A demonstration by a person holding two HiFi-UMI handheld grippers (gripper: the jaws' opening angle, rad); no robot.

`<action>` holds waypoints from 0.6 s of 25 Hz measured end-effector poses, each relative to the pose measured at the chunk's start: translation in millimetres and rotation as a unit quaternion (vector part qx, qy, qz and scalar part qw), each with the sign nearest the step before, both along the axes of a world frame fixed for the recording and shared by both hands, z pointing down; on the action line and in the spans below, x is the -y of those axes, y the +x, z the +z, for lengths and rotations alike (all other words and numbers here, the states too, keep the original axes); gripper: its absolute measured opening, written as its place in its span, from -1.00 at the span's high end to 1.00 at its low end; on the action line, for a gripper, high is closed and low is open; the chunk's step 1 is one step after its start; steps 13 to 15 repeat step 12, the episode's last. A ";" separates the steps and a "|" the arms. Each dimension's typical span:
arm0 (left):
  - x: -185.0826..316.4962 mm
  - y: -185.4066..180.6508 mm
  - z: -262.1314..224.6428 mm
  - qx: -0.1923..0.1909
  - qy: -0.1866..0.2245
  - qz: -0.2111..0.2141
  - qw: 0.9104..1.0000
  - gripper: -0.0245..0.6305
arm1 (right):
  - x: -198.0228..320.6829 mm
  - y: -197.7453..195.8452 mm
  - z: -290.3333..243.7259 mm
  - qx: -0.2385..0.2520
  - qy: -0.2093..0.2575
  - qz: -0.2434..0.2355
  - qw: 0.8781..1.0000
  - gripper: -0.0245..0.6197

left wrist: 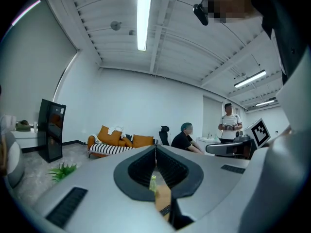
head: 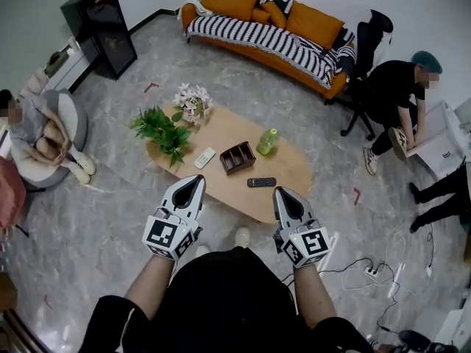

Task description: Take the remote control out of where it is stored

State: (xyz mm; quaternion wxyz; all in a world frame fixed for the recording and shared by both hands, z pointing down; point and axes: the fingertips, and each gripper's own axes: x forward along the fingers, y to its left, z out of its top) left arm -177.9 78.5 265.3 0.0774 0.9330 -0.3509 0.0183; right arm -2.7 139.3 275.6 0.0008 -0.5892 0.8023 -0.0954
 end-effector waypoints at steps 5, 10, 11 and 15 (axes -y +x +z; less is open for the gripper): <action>-0.5 -1.8 -1.3 0.006 0.004 0.001 1.000 0.90 | 0.9 2.9 2.3 0.007 0.001 0.010 1.000 0.90; 0.0 -4.3 0.5 0.009 0.002 -0.002 1.000 0.90 | 2.9 1.9 1.5 0.011 0.004 0.008 1.000 0.90; 0.3 -4.2 0.7 0.009 0.001 -0.003 1.000 0.90 | 3.4 1.9 0.9 0.011 0.005 0.008 1.000 0.90; 0.6 -4.1 0.8 0.009 0.000 -0.003 1.000 0.90 | 3.9 2.0 0.3 0.012 0.005 0.008 1.000 0.90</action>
